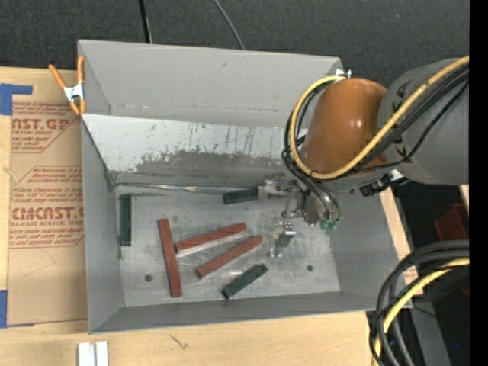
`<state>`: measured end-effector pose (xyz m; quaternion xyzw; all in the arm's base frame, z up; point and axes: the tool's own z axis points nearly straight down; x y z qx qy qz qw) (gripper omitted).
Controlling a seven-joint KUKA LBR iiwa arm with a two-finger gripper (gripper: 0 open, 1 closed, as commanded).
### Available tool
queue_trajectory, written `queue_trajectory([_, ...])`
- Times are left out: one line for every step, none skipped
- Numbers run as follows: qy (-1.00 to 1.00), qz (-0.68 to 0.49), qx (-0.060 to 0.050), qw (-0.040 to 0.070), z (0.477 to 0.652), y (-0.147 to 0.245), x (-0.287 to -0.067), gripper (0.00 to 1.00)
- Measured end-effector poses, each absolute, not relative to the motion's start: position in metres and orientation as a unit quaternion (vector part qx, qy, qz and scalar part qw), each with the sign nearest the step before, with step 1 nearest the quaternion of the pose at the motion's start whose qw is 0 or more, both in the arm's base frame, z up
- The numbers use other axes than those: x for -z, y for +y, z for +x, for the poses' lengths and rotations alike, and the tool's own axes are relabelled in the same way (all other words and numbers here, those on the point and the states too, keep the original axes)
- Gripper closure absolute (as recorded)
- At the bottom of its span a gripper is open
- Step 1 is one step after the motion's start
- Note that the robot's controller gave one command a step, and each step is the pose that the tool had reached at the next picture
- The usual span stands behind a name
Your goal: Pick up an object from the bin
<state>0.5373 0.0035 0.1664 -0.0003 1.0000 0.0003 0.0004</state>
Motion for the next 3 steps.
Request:
queue_trajectory([0.999, -0.033, 0.0, -0.002, 0.5762, 0.0088, -0.0732, 1.0])
queue_trajectory([0.999, -0.033, 0.0, 0.0, 0.5763, 0.0091, -0.0725, 0.0])
queue_trajectory([0.999, -0.033, 0.0, -0.001, 0.576, 0.0092, -0.0723, 0.0])
